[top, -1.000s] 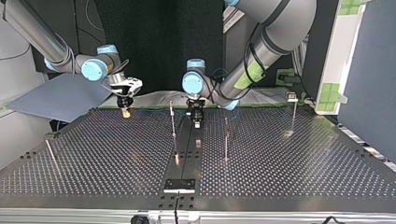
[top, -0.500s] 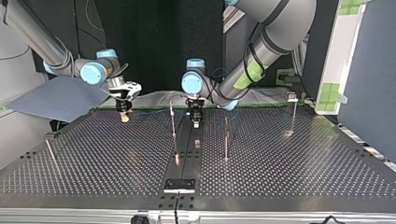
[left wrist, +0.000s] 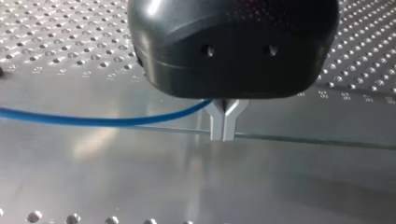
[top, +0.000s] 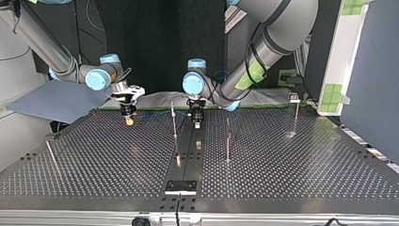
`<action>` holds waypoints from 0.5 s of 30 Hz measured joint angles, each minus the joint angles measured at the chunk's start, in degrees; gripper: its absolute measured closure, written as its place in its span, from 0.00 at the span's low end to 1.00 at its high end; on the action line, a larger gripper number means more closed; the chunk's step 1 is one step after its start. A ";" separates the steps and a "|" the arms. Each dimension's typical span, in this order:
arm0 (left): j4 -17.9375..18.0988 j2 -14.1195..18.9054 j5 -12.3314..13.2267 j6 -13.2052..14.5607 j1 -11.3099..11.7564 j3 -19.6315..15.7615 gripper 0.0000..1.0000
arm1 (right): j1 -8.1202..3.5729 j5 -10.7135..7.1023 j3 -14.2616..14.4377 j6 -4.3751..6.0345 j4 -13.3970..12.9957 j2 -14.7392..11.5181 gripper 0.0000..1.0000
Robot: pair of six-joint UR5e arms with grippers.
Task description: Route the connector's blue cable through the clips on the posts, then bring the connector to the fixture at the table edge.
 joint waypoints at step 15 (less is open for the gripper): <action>0.13 0.00 0.00 0.03 0.16 0.01 1.00 | 0.06 -0.41 -2.21 -0.05 1.44 0.11 1.00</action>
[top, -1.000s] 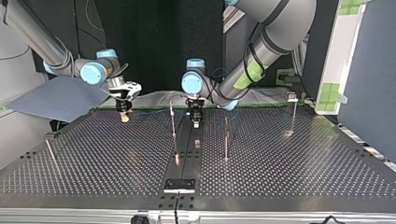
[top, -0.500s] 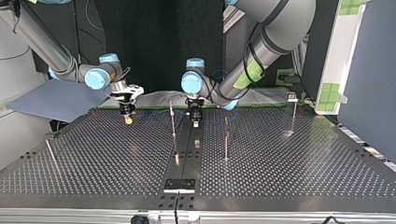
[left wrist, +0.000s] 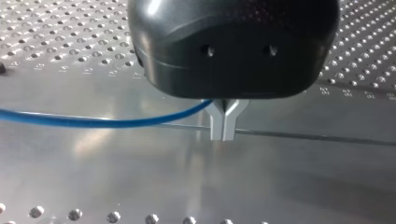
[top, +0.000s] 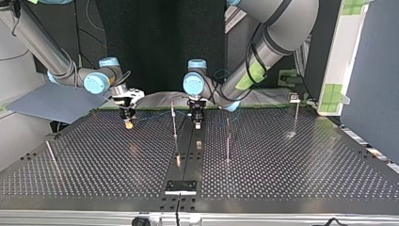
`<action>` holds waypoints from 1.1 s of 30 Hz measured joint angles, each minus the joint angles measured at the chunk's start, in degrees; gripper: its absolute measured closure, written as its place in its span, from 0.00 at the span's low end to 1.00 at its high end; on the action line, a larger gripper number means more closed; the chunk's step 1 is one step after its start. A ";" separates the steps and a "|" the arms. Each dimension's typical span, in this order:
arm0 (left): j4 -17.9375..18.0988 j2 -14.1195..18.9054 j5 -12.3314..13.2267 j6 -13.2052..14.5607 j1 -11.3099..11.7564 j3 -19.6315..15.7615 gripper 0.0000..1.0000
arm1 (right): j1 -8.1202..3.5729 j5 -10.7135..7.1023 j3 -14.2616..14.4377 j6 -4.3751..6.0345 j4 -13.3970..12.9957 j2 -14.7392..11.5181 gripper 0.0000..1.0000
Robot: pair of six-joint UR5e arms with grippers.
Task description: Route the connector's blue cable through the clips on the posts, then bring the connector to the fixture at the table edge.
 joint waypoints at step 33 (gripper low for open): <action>-6.39 0.18 1.39 4.25 -1.67 -0.13 0.00 | 0.29 -0.25 -0.03 -0.30 1.94 0.00 1.00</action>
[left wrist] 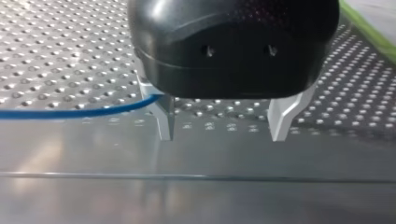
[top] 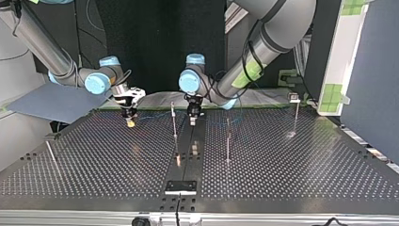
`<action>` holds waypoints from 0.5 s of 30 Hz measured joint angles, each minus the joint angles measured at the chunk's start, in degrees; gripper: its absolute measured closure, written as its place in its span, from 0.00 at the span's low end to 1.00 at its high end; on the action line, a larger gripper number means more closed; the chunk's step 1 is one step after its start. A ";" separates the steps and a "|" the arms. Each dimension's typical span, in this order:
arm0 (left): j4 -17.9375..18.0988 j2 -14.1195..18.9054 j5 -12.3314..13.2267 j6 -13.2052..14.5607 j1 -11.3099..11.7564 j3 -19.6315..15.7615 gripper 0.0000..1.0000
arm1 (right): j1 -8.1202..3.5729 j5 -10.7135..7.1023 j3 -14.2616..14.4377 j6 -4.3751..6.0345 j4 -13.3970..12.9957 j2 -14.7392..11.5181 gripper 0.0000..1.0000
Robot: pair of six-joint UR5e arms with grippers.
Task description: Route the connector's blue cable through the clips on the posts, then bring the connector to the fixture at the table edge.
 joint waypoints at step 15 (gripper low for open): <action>-0.26 5.75 0.89 -0.75 -2.19 -5.83 0.00 | 0.01 0.02 0.00 0.00 0.78 0.00 1.00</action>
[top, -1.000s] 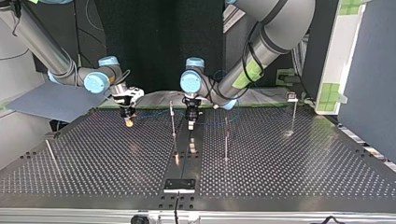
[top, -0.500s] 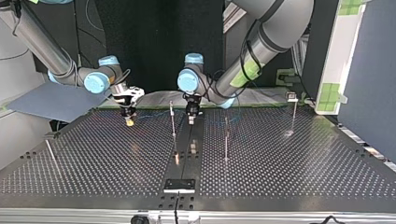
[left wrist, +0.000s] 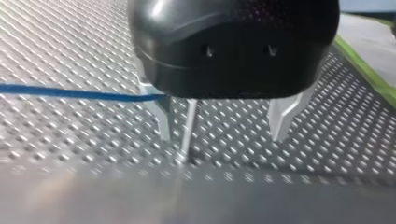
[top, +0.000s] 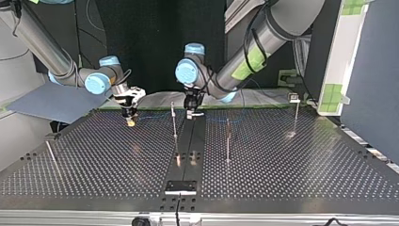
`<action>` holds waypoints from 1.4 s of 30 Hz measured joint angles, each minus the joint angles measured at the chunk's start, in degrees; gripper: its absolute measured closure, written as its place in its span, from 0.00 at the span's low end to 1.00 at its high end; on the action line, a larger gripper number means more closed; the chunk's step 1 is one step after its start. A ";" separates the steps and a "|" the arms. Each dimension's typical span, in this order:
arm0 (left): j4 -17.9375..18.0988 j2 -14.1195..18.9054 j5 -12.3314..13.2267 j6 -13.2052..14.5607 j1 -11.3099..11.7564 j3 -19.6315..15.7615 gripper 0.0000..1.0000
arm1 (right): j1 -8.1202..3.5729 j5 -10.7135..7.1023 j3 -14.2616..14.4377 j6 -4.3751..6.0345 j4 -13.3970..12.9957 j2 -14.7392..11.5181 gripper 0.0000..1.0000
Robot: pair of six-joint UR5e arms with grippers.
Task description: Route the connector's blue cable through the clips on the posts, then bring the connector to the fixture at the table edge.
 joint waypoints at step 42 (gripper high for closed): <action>-0.17 3.30 3.45 -1.72 -5.68 -5.03 0.00 | -0.01 -0.79 0.00 0.09 0.37 0.00 1.00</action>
